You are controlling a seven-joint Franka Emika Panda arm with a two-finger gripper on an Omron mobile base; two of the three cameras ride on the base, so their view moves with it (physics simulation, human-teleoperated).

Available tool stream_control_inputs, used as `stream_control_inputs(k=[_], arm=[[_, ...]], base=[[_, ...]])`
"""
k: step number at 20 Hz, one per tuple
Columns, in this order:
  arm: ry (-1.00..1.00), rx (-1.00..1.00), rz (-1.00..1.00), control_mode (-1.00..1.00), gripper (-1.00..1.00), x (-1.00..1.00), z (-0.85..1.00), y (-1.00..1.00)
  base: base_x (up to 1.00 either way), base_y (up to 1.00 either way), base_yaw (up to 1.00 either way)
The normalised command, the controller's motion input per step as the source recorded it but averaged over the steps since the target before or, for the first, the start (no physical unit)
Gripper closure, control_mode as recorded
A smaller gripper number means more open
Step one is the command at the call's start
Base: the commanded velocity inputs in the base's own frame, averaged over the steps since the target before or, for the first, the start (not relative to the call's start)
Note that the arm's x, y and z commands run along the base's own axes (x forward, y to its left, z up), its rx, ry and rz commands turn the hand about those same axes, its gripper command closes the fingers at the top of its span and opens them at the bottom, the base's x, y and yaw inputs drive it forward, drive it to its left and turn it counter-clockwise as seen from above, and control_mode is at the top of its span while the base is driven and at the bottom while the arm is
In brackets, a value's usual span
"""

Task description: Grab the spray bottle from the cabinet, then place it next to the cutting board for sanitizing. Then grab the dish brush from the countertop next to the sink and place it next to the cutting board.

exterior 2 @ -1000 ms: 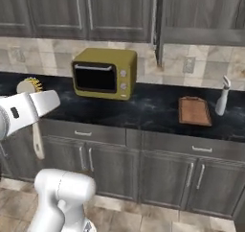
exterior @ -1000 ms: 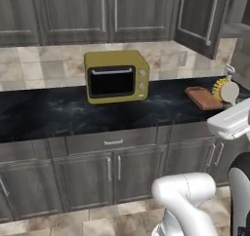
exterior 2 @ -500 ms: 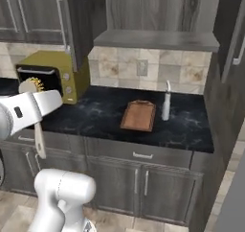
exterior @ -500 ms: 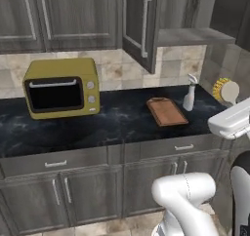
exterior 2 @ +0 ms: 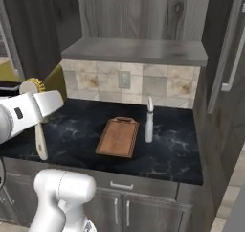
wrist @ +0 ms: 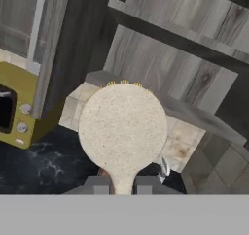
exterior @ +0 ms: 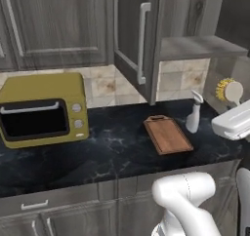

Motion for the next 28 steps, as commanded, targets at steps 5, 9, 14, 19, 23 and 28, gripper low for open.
stream_control_inputs(k=[5, 9, 14, 19, 23, 28], arm=[[0.00, 0.00, 0.00, 1.00, 1.00, 0.00, 0.00, 0.00], [0.00, 0.00, 0.00, 1.00, 1.00, 0.00, 0.00, 0.00], [0.00, 0.00, 0.00, 1.00, 1.00, 0.00, 0.00, 0.00], [0.00, 0.00, 0.00, 1.00, 1.00, 0.00, 0.00, 0.00], [0.05, 0.00, 0.02, -1.00, 1.00, 0.02, -0.06, 0.00], [0.29, -0.01, 0.00, -1.00, 1.00, 0.56, -0.44, 0.00]], base=[[0.45, -0.38, -0.02], [0.27, -0.09, 0.00], [0.04, -0.06, 0.07], [0.14, -0.04, 0.16], [0.12, 0.00, 0.11], [0.00, 0.00, 0.00]])
